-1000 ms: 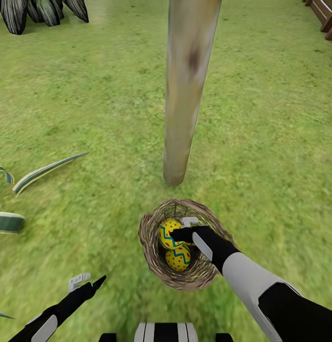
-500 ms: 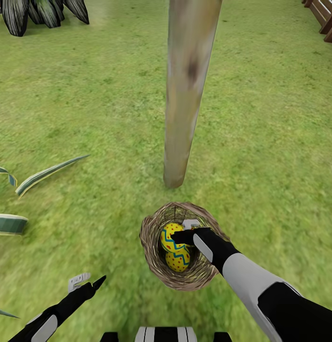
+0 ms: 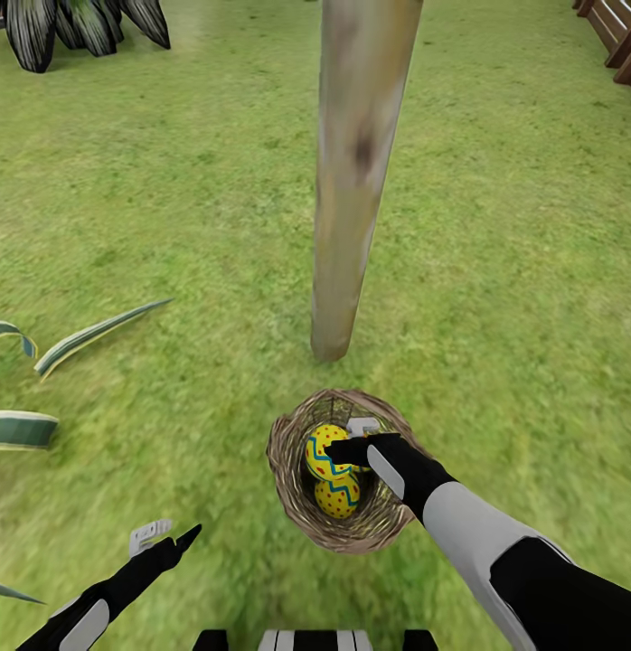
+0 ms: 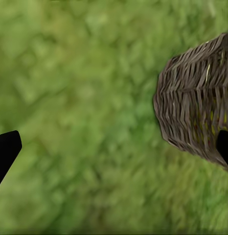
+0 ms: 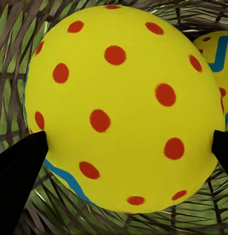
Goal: Take the three Easter eggs out of the wicker basket on the lawn in the garden, then place them on the lawn next to a single tree (choose any tree) so that all three eggs are next to the same tree and none are left in the basket.
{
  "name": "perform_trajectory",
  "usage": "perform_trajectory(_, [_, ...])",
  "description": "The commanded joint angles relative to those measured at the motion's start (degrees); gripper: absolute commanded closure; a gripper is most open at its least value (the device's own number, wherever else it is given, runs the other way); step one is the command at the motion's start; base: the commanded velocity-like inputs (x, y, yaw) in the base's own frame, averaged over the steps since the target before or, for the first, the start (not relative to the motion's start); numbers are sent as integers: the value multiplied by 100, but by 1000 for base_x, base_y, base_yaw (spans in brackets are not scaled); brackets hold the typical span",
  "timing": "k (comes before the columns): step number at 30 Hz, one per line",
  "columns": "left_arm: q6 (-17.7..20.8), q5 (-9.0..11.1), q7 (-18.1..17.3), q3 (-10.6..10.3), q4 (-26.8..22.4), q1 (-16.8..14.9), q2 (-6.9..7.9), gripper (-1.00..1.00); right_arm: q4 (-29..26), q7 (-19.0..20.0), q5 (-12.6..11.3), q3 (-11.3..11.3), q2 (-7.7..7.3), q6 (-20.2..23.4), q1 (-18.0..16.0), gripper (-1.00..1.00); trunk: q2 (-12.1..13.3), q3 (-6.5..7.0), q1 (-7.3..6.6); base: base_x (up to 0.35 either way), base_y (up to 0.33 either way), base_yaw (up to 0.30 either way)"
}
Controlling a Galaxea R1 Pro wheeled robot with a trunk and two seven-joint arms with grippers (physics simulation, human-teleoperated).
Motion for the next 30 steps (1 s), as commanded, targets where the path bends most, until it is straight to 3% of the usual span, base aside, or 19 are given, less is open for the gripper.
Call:
perform_trajectory(1, [-43,36,-2,-48,7,-4,6,-100,-3,9,5,20,-3,18,-4,100,40,16,-23,0,0,0])
perform_trajectory(30, [-43,35,-2,-48,2,-4,6,-100,-3,9,5,20,-2,18,-4,100,1203,537,-660,0,0,0])
